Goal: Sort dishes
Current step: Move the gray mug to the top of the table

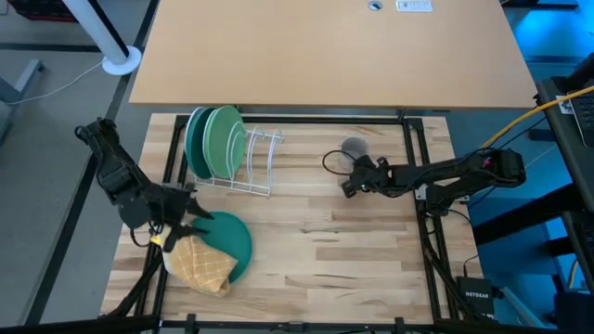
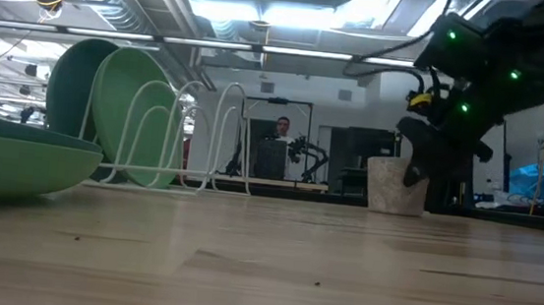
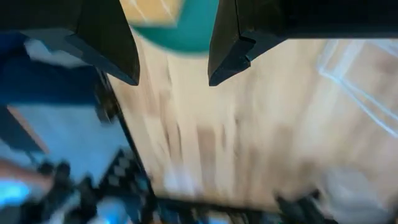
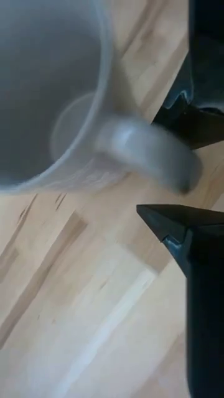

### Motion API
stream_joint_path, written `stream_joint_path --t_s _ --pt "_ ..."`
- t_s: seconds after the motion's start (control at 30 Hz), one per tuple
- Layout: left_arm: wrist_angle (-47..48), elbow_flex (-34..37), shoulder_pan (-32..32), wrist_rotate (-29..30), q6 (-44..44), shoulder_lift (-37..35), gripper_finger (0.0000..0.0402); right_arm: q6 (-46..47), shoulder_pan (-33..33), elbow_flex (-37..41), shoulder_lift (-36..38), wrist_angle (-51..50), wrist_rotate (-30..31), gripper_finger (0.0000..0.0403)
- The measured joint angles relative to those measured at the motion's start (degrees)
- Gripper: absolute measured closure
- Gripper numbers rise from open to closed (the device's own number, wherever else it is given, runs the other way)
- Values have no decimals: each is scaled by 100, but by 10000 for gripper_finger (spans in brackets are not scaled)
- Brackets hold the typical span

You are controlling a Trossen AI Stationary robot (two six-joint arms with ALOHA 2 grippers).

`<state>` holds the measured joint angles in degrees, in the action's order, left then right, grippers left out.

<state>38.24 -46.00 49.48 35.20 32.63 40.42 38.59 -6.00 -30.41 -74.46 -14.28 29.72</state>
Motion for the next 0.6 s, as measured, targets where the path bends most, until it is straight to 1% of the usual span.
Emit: stream_joint_path --t_s 0.17,0.3,0.37,0.53,0.6 --pt "374 0 100 -532 613 487 219 -306 -2 -412 -2 -172 -188 270" --pt "330 0 162 -1313 885 924 219 -311 -2 -637 -2 -615 -241 270" --pt "315 0 207 -1554 1017 1155 219 -310 -2 -713 -2 -811 -239 270" --pt "317 0 327 -1622 1112 1668 219 -293 -2 -726 -2 -1024 -241 270" --pt "317 0 358 -1741 1165 1844 219 -262 0 -726 -2 -1038 -273 270"
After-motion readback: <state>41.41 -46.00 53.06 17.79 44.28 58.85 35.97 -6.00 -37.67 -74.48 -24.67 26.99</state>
